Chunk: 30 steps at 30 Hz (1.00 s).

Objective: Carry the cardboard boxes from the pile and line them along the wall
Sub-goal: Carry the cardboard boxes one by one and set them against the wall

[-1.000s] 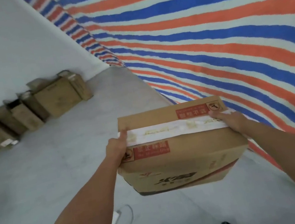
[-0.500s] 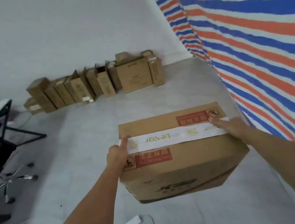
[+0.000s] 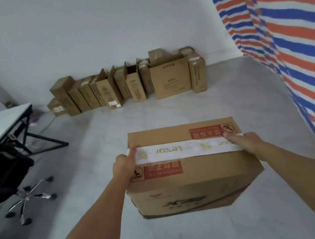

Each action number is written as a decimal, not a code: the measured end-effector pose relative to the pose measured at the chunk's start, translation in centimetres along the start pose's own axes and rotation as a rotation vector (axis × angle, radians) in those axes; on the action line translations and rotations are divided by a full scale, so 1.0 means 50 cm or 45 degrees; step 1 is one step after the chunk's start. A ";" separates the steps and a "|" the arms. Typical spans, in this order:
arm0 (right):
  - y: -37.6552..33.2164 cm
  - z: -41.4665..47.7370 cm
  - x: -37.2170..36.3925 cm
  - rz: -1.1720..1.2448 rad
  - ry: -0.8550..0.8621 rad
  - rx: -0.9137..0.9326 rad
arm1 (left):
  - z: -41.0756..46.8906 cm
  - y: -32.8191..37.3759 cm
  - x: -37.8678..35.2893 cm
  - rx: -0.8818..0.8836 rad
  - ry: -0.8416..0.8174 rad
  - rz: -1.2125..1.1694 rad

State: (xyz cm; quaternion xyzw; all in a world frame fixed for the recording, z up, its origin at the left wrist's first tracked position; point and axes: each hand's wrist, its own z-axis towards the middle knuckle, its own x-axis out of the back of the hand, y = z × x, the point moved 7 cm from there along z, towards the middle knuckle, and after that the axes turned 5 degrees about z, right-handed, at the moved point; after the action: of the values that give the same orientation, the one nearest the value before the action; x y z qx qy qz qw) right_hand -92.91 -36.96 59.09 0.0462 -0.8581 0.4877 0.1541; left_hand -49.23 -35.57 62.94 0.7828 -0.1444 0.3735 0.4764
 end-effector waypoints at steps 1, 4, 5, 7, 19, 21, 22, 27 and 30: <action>-0.028 0.034 -0.012 -0.009 -0.012 -0.022 | 0.048 0.022 -0.001 -0.004 0.000 0.010; -0.096 0.141 -0.038 0.000 -0.028 -0.040 | 0.167 0.083 -0.017 -0.031 0.001 0.017; -0.121 0.209 -0.053 -0.011 -0.032 -0.062 | 0.233 0.101 -0.035 -0.018 -0.005 0.007; -0.167 0.316 -0.080 -0.011 -0.051 -0.067 | 0.326 0.141 -0.055 -0.006 -0.005 0.013; -0.581 0.902 -0.273 -0.110 -0.124 0.003 | 0.836 0.308 -0.046 0.220 0.108 -0.095; -0.635 0.967 -0.332 -0.111 -0.160 0.010 | 0.907 0.295 -0.032 0.278 0.115 -0.151; -0.657 1.017 -0.370 -0.097 -0.178 0.002 | 0.964 0.287 -0.028 0.308 0.125 -0.176; -0.734 1.207 -0.547 -0.037 -0.240 -0.113 | 1.225 0.297 0.002 0.335 0.120 -0.198; -0.805 1.305 -0.627 -0.004 -0.226 -0.158 | 1.386 0.328 0.024 0.336 0.049 -0.203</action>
State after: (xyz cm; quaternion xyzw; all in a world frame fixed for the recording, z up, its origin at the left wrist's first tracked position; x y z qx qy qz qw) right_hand -68.25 -115.65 51.40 0.0808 -0.8969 0.4273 0.0808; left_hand -27.00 -102.86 55.76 0.8403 -0.0221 0.3651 0.4001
